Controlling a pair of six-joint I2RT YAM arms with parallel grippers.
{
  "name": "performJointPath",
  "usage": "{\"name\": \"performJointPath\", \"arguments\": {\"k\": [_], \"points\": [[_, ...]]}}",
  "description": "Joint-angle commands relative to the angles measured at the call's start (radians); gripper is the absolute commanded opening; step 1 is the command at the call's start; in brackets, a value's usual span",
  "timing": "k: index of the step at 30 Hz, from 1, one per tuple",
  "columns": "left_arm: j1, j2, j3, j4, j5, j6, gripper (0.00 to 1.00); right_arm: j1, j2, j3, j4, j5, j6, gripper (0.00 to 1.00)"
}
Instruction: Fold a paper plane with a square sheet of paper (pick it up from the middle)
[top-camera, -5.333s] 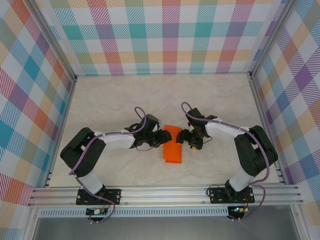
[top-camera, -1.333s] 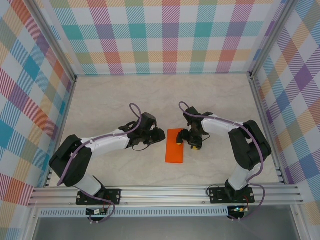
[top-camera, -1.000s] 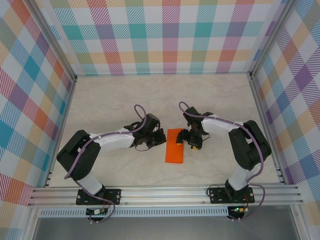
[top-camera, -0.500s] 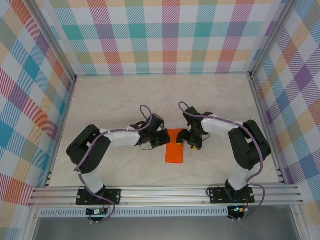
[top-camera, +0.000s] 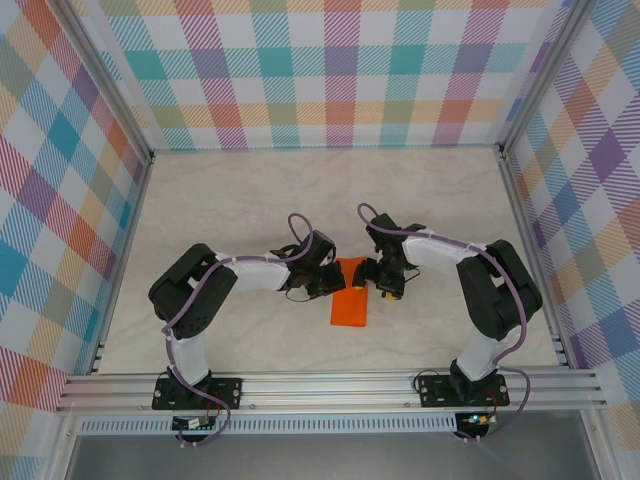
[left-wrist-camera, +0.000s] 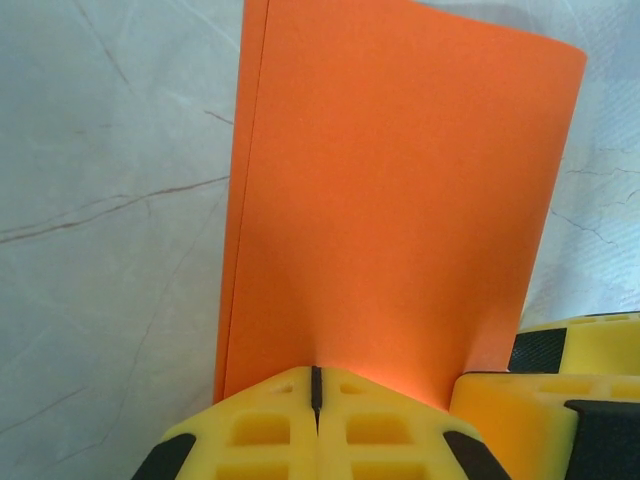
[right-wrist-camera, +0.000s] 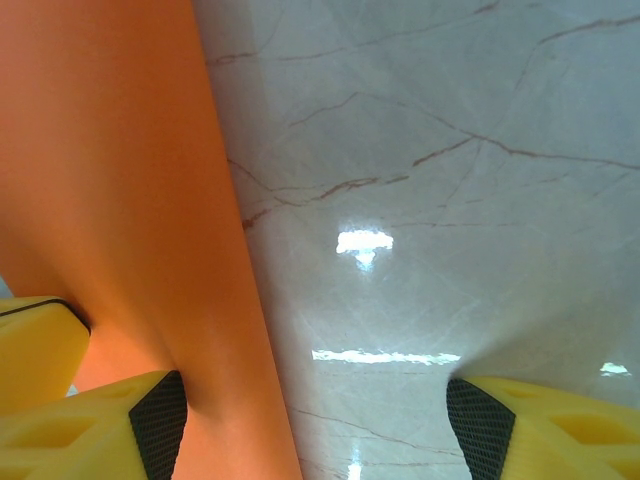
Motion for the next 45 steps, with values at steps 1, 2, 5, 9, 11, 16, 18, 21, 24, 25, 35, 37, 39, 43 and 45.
{"name": "performJointPath", "arguments": {"k": [1,2,5,9,11,16,18,21,24,25,35,37,39,43,45], "points": [[-0.024,0.041,0.001,-0.079,-0.018,0.014,0.0,-0.011,0.046,-0.028,-0.051,0.102,-0.004,0.75],[-0.025,0.041,-0.001,-0.083,-0.02,0.017,0.0,-0.011,0.037,-0.027,-0.051,0.096,-0.002,0.75],[-0.025,0.039,-0.017,-0.081,-0.029,0.017,0.0,-0.011,-0.013,-0.019,-0.057,0.085,-0.001,0.77],[-0.026,0.035,-0.028,-0.088,-0.04,0.022,0.0,-0.013,-0.105,-0.013,-0.07,0.085,-0.008,0.78],[-0.026,0.033,-0.038,-0.085,-0.042,0.021,0.0,-0.014,-0.149,-0.011,-0.08,0.095,-0.008,0.79],[-0.026,0.033,-0.053,-0.067,-0.047,0.025,0.0,-0.016,-0.277,-0.029,-0.076,0.106,0.02,0.79],[-0.029,0.034,-0.056,-0.064,-0.053,0.028,0.0,-0.016,-0.323,-0.051,-0.058,0.092,0.039,0.8],[-0.029,0.03,-0.069,-0.062,-0.067,0.027,0.0,-0.017,-0.363,-0.082,-0.032,0.08,0.054,0.8],[-0.028,0.047,-0.064,-0.068,-0.06,0.059,0.0,-0.027,-0.36,-0.083,-0.062,0.079,0.048,0.8],[-0.028,0.053,-0.054,-0.123,-0.097,0.066,0.0,-0.031,-0.36,-0.086,-0.069,0.067,0.047,0.8],[-0.032,0.066,-0.027,-0.147,-0.048,0.099,0.0,-0.039,-0.343,-0.092,0.09,-0.127,0.071,0.65],[-0.032,0.073,-0.031,-0.141,-0.047,0.098,0.0,-0.04,-0.311,-0.071,0.07,-0.106,0.065,0.55],[-0.032,0.082,-0.039,-0.126,-0.042,0.089,0.0,-0.042,-0.294,-0.062,0.092,-0.145,0.051,0.5],[-0.03,0.09,-0.034,-0.131,-0.052,0.091,0.0,-0.043,-0.233,-0.067,0.158,-0.238,0.046,0.36],[-0.032,0.092,-0.032,-0.131,-0.054,0.095,0.0,-0.043,-0.199,-0.07,0.199,-0.298,0.04,0.3]]}}
